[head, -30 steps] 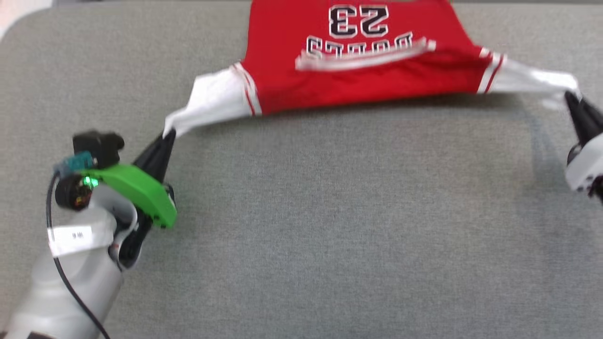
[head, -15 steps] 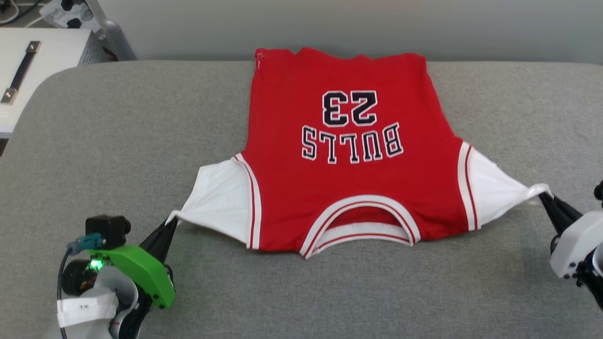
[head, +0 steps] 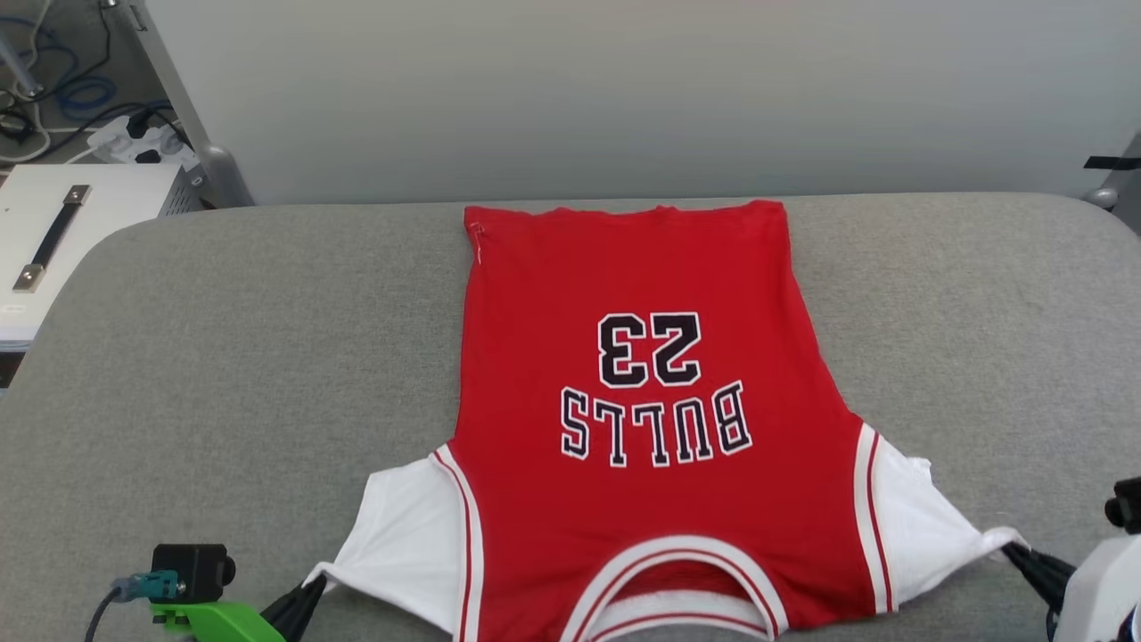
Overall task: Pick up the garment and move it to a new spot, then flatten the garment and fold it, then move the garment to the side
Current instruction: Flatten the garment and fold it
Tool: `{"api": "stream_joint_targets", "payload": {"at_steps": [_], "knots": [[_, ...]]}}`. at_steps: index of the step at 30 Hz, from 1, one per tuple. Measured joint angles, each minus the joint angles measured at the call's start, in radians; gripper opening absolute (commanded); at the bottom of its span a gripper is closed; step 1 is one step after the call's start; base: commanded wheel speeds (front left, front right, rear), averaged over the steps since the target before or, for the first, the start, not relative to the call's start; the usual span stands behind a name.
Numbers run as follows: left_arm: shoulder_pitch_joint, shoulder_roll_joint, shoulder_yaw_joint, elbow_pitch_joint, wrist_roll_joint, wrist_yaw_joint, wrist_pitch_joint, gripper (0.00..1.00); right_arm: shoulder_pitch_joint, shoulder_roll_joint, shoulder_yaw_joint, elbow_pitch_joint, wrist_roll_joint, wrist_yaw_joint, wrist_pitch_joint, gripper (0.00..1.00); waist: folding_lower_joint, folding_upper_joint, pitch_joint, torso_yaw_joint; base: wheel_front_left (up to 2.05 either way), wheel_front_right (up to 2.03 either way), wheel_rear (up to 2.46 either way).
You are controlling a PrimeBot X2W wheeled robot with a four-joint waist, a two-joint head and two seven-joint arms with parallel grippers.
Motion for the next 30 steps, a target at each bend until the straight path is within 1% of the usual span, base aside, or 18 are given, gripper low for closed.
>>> {"api": "stream_joint_targets", "payload": {"at_steps": [2, 6, 14, 15, 19, 22, 26, 30], "knots": [[0.03, 0.023, 0.002, -0.048, -0.014, 0.004, 0.019, 0.0, 0.051, -0.005, -0.02, -0.029, 0.009, 0.0, 0.054, 0.0, 0.0, 0.0, -0.006, -0.007, 0.0, 0.0, 0.0], [0.08, 0.052, 0.007, -0.133, -0.066, 0.011, 0.064, 0.0, 0.115, -0.008, -0.066, -0.092, 0.003, 0.0, 0.111, 0.0, 0.0, 0.0, -0.002, -0.017, 0.0, 0.0, 0.0], [0.088, 0.078, 0.012, -0.285, -0.069, 0.064, 0.118, 0.0, 0.135, 0.016, -0.174, -0.193, -0.054, 0.0, 0.198, 0.0, 0.0, 0.0, 0.035, -0.023, 0.0, 0.0, 0.0], [0.086, 0.082, 0.011, -0.325, -0.072, 0.078, 0.139, 0.0, 0.134, 0.022, -0.197, -0.215, -0.066, 0.0, 0.221, 1.0, 0.0, 0.0, 0.047, -0.022, 0.0, 0.0, 0.0], [0.069, 0.086, 0.012, -0.42, -0.074, 0.105, 0.164, 0.0, 0.121, 0.034, -0.24, -0.277, -0.076, -0.001, 0.289, 1.0, 0.0, 0.0, 0.08, -0.017, 0.0, 0.0, 0.0], [0.066, 0.097, 0.004, -0.489, -0.073, 0.138, 0.2, 0.0, 0.067, 0.039, -0.272, -0.332, -0.083, -0.001, 0.356, 1.0, 0.0, 0.0001, 0.114, -0.012, 0.0, 0.0, 0.0], [0.056, 0.109, 0.006, -0.601, -0.073, 0.192, 0.242, 0.0, -0.04, 0.043, -0.312, -0.386, -0.086, -0.001, 0.47, 1.0, 0.0001, 0.0, 0.172, -0.001, 0.0, 0.0, 0.0], [0.03, 0.132, 0.005, -0.703, -0.058, 0.239, 0.284, 0.0, -0.195, 0.047, -0.338, -0.397, -0.097, -0.001, 0.595, 1.0, 0.0001, 0.0, 0.24, 0.018, 0.0, 0.0, 0.0]]}}
